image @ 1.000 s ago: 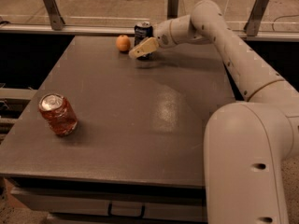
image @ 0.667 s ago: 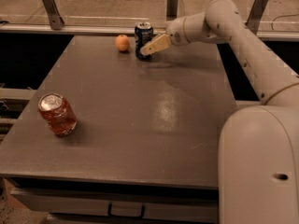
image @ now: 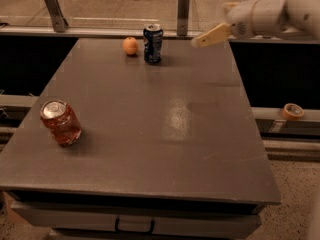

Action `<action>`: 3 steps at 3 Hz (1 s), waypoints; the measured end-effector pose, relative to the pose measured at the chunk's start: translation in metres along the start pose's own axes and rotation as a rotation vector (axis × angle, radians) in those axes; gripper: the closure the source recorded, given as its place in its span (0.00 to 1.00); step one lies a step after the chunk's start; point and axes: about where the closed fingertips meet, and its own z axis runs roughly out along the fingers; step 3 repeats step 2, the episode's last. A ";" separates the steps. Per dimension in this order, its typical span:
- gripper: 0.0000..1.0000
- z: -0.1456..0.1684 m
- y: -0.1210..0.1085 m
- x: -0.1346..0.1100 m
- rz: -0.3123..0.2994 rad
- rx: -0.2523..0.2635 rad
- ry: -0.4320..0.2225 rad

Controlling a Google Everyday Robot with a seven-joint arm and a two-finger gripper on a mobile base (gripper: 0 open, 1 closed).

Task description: Move pepsi can near orange

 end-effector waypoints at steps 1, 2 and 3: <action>0.00 -0.096 -0.004 -0.033 -0.091 0.111 -0.012; 0.00 -0.172 0.002 -0.064 -0.147 0.218 -0.075; 0.00 -0.172 0.002 -0.064 -0.147 0.218 -0.075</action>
Offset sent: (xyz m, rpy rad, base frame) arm -0.1795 -0.1500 0.1861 -0.0119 -0.4012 -0.2344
